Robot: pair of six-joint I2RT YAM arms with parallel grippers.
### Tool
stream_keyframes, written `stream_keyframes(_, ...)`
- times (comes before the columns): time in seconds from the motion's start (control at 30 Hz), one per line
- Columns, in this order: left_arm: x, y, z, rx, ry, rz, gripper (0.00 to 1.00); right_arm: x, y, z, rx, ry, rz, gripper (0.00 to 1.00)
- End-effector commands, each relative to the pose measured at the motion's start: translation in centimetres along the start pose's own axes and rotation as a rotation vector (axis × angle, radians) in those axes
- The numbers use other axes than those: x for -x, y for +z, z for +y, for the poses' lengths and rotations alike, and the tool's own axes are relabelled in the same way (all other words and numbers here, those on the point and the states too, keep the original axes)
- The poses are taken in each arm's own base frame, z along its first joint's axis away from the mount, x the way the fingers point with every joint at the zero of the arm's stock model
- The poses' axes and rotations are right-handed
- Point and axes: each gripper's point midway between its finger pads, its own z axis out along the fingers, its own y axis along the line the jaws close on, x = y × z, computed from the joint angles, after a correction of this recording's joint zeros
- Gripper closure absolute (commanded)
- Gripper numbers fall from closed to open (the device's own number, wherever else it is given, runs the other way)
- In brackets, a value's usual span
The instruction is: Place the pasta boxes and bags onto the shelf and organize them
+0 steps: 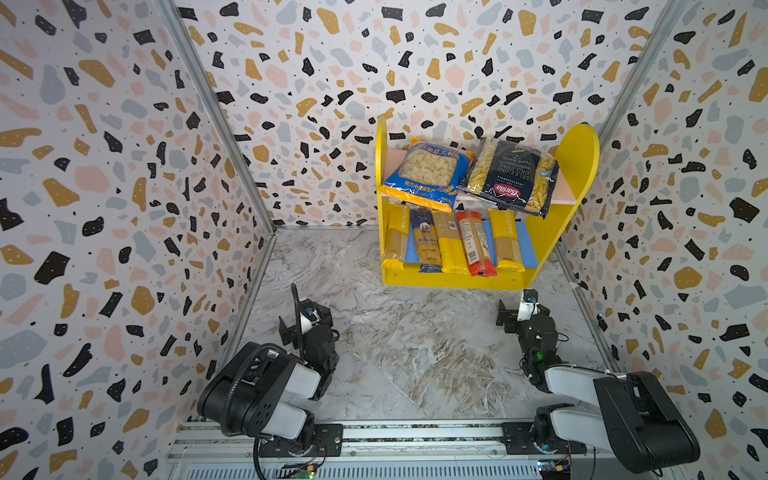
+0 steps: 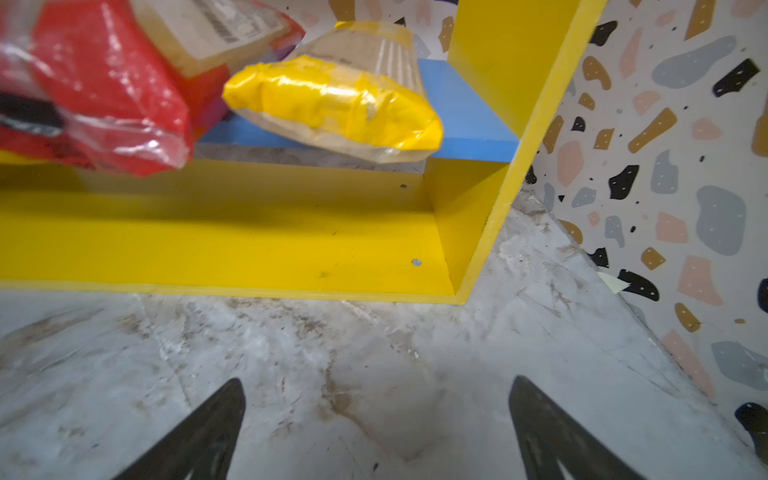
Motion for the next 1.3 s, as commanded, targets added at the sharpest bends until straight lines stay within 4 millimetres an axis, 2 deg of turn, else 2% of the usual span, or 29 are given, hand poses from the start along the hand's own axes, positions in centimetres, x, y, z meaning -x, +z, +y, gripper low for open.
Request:
stream_keyframes(0.0, 2.0, 1.0, -0.5, -0.092, -0.119, -0.056, 0.00, 3.1, 0.4, -0.2, 0.009, 0.006, -0.118, 0.01)
stream_keyframes(0.13, 1.7, 2.1, -1.1, -0.078, -0.091, -0.042, 0.00, 3.2, 0.9, 0.2, 0.020, -0.036, -0.119, 0.01)
stream_keyframes(0.23, 1.5, 2.6, -1.3, -0.081, -0.089, -0.025, 0.00, 2.8, 0.1, 0.4, 0.038, -0.041, -0.184, 0.01)
stream_keyframes(0.4, 1.2, 3.4, -0.5, -0.055, -0.113, -0.003, 0.00, 1.9, 1.8, 0.8, 0.122, -0.028, -0.143, 0.01)
stream_keyframes(0.5, 1.3, 3.4, -0.4, -0.054, -0.114, -0.002, 0.00, 1.4, 1.9, 1.2, 0.141, -0.040, -0.118, 0.01)
stream_keyframes(0.57, 1.4, 3.4, -0.2, -0.044, -0.118, -0.006, 0.00, 1.0, 2.8, 1.5, 0.155, -0.052, -0.078, 0.01)
stream_keyframes(0.77, 1.4, 2.9, 0.4, -0.044, -0.140, -0.023, 0.01, 1.0, 2.7, 1.5, 0.157, -0.050, -0.081, 0.01)
stream_keyframes(0.83, 1.5, 3.1, -1.3, -0.129, -0.096, -0.023, 0.01, 1.1, 2.7, 1.5, 0.155, -0.052, -0.084, 0.01)
stream_keyframes(0.87, 1.5, 3.4, -3.0, -0.203, -0.045, -0.011, 0.00, 1.1, 2.6, 1.5, 0.153, -0.052, -0.085, 0.01)
stream_keyframes(1.07, 1.3, 3.8, -3.5, -0.238, -0.044, 0.008, 0.01, 1.2, 2.6, 1.4, 0.153, -0.046, -0.088, 0.01)
stream_keyframes(1.27, 1.5, 3.6, -3.1, -0.230, -0.054, -0.003, 0.00, 1.2, 2.6, 1.4, 0.153, -0.048, -0.086, 0.01)
